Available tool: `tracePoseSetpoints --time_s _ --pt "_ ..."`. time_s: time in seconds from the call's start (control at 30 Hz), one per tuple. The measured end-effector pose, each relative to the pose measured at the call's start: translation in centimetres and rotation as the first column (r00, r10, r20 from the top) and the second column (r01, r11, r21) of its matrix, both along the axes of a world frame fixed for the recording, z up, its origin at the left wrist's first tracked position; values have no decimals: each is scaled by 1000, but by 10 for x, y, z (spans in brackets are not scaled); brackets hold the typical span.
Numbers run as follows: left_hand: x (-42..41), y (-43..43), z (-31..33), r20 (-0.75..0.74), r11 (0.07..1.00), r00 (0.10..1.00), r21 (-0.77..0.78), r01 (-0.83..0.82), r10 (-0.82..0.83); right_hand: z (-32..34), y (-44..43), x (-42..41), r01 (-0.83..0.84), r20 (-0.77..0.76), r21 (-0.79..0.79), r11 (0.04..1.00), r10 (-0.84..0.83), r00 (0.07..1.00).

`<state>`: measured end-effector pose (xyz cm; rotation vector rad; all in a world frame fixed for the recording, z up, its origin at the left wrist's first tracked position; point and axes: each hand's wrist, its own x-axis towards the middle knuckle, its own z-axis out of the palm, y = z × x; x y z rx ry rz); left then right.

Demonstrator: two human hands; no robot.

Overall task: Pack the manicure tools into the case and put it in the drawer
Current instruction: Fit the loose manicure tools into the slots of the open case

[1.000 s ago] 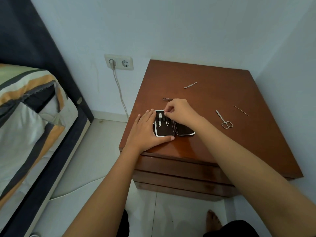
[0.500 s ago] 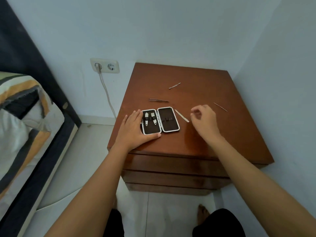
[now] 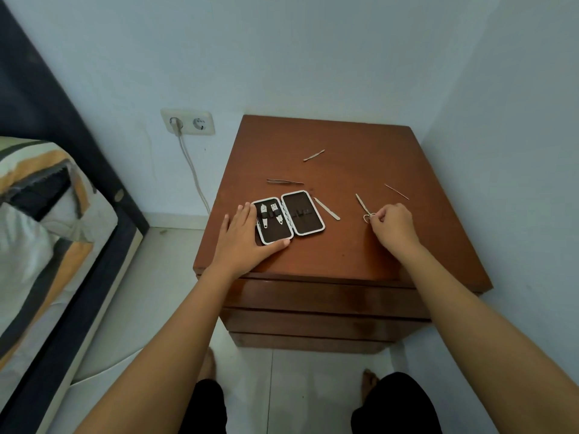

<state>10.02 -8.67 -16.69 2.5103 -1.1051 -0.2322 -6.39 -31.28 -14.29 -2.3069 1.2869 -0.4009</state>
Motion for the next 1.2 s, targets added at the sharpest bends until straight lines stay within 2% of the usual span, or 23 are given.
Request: tracePoseSetpoints --time_s 0.07,0.13,0.23,0.33,0.6,1.0,1.2 --pt "-1 4 1 -1 1000 1000 17 22 -22 7 12 5 -41 -7 52 998 42 999" --pt "0 7 0 1 998 999 35 45 -45 13 34 14 -137 48 89 987 133 990" --pt "0 11 0 8 994 997 70 78 -79 16 76 30 -297 106 127 947 284 953" --pt "0 15 1 11 991 994 85 107 -108 13 104 41 -379 116 152 913 364 924" --pt "-1 22 -3 39 989 990 71 130 -133 11 122 52 -353 116 181 918 336 935" --pt "-3 23 -4 53 990 990 63 126 -129 17 124 57 -347 26 213 914 350 937" --pt "-1 23 -5 60 990 990 71 124 -128 5 123 62 -347 87 111 931 338 937"
